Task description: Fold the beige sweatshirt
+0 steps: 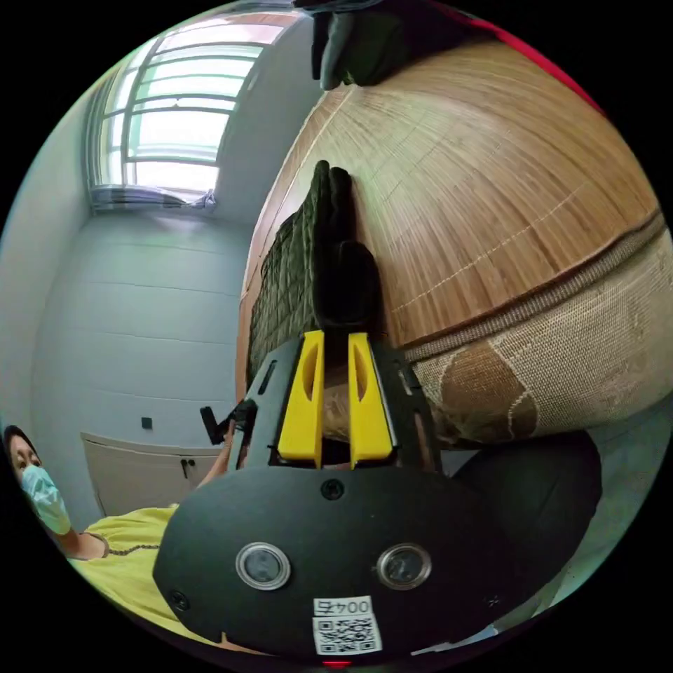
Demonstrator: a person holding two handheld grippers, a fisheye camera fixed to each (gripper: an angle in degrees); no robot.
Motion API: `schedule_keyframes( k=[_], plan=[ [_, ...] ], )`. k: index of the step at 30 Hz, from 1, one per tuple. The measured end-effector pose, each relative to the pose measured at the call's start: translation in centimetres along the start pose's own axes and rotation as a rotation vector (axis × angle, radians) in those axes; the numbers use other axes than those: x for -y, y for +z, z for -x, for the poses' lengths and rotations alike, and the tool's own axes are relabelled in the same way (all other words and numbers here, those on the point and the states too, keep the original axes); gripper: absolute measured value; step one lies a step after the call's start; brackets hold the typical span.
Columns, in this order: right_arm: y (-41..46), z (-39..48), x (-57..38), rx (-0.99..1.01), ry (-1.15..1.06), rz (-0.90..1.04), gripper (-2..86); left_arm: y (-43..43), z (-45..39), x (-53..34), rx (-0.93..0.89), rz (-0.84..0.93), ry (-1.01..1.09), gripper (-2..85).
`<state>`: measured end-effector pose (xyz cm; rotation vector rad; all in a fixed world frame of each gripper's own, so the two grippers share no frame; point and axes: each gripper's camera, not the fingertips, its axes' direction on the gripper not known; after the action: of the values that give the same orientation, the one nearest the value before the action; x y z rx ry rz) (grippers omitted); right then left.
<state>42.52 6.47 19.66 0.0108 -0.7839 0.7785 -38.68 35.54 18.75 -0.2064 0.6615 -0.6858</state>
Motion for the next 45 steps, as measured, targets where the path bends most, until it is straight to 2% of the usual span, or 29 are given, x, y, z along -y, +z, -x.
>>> schedule_keyframes(
  k=[2, 4, 9, 13, 16, 19, 21, 25, 33, 35, 39, 45],
  plan=[
    [0.5, 1.1, 0.5, -0.163, -0.055, 0.045, 3.7, 0.1, -0.3, 0.0, -0.011, 0.003, -0.005, 0.2],
    [0.9, 1.0, 0.9, -0.195, -0.05, 0.053, 3.4, 0.2, -0.7, 0.0, -0.024, 0.003, -0.013, 0.2],
    [-0.8, 0.3, 1.6, -0.134, -0.004, 0.059, 4.6, 0.4, -2.7, -0.1, -0.034, -0.002, -0.017, 0.3],
    [-3.7, 2.1, 0.7, -0.183, -0.089, -0.042, 5.7, 0.6, -4.5, -0.2, -0.043, -0.01, -0.02, 0.4],
    [-4.6, 2.1, 1.0, -0.143, -0.088, -0.045, 7.9, 0.7, -6.0, -0.3, -0.067, -0.018, -0.027, 0.7],
    [-5.4, 0.1, 1.9, -0.038, 0.003, -0.045, 9.4, -0.2, -8.4, -0.6, -0.069, -0.042, -0.026, 1.6],
    [-6.0, -1.7, 2.4, 0.064, 0.08, -0.053, 10.4, -1.4, -12.0, -1.1, -0.049, -0.078, 0.037, 2.8],
    [-6.0, -3.2, 3.4, 0.109, 0.135, -0.018, 11.0, -1.9, -20.1, -1.8, -0.049, -0.11, 0.21, 4.6],
    [-6.2, -3.9, 5.7, 0.171, 0.159, 0.009, 4.2, 6.7, -46.1, -2.8, -0.096, 0.048, 0.792, 8.6],
    [-6.7, -3.5, 6.0, 0.173, 0.147, 0.006, 3.7, 8.7, -50.9, -3.3, -0.082, 0.057, 0.873, 9.4],
    [-7.8, -3.3, 6.7, 0.209, 0.143, 0.011, 3.5, 12.9, -59.6, -3.5, -0.077, 0.101, 0.971, 10.8],
    [-7.9, -4.1, 7.7, 0.159, 0.14, 0.058, 3.2, 14.9, -64.1, -4.1, -0.029, 0.107, 0.954, 11.3]
  ],
)
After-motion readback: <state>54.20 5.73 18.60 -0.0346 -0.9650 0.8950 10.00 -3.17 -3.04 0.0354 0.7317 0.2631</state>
